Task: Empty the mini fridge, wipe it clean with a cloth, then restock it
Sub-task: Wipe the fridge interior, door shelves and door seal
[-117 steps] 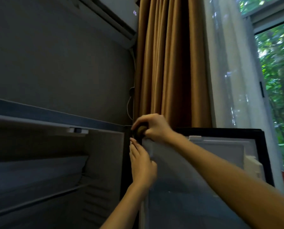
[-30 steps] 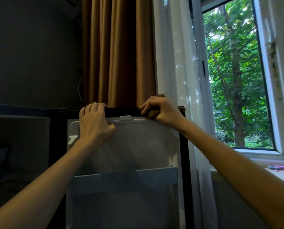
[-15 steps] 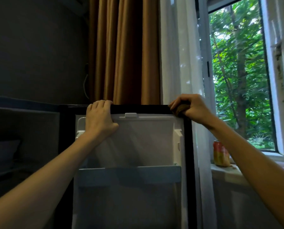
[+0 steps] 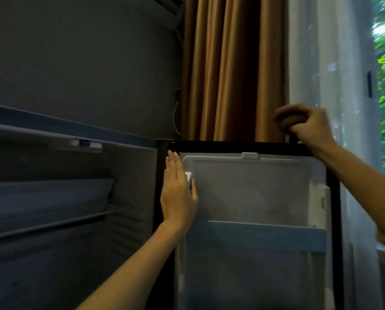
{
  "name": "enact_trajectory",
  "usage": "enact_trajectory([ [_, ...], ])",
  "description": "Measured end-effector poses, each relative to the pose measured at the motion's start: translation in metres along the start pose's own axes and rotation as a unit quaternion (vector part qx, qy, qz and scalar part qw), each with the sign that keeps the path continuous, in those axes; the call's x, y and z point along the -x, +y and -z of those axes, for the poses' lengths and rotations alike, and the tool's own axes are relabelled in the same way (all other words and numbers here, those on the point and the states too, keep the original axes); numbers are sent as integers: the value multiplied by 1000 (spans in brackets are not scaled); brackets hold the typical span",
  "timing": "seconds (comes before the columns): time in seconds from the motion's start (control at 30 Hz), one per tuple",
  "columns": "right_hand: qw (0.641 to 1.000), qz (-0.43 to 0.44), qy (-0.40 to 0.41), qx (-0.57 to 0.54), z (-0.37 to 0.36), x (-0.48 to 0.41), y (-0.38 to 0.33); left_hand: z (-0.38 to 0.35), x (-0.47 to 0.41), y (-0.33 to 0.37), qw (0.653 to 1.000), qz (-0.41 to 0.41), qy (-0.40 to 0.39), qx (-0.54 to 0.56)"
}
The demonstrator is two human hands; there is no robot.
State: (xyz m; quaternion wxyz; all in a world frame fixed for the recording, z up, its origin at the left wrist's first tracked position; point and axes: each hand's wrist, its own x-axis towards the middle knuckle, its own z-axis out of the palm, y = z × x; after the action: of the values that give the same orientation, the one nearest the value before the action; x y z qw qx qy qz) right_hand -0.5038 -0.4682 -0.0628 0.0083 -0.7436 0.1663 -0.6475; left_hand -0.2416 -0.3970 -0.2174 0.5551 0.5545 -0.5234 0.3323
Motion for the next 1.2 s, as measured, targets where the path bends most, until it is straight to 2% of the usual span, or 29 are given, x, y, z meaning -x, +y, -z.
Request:
enact_trajectory([
  [0.03, 998, 4, 61, -23, 0, -7, 0, -2, 1, -1, 1000, -3, 4, 1],
  [0.07, 996, 13, 85, -34, -2, -12, -3, -3, 2, -2, 1000, -6, 7, 3],
  [0.2, 996, 25, 62, 58, -5, -8, -14, -4, 1, -10, 1000, -20, 12, 9],
  [0.27, 985, -9, 135, 106, 14, -7, -6, -6, 1, -12, 1000, -27, 13, 11],
  [0.33, 975, -79, 189, 87, 36, -9, 3, -7, 1, -12, 1000, -23, 15, 15],
  [0.4, 972, -118, 200, 45, 51, -13, 2, -9, 2, -11, 999, -13, 14, 26],
  [0.63, 954, -107, 278, -11, 89, -27, -51, -6, 3, -7, 999, 9, -13, 49],
  [0.77, 963, -81, 256, 4, 51, -23, -67, 0, 15, -2, 994, 24, -51, 95],
  [0.87, 975, -43, 207, -74, -18, -22, -77, 3, 16, -6, 994, 26, -78, 79],
  [0.93, 989, -18, 142, -45, -71, -20, -84, 4, 15, -7, 995, 13, -85, 52],
  [1.0, 998, 40, 40, 27, -123, -10, -89, 9, 15, -2, 995, 24, -87, 48],
  [1.1, 972, 135, -136, 139, -180, 21, -89, 18, 14, 3, 991, 42, -106, 70],
  [1.2, 957, 191, -146, 164, -176, 28, -69, 21, 12, -1, 992, 23, -111, 57],
])
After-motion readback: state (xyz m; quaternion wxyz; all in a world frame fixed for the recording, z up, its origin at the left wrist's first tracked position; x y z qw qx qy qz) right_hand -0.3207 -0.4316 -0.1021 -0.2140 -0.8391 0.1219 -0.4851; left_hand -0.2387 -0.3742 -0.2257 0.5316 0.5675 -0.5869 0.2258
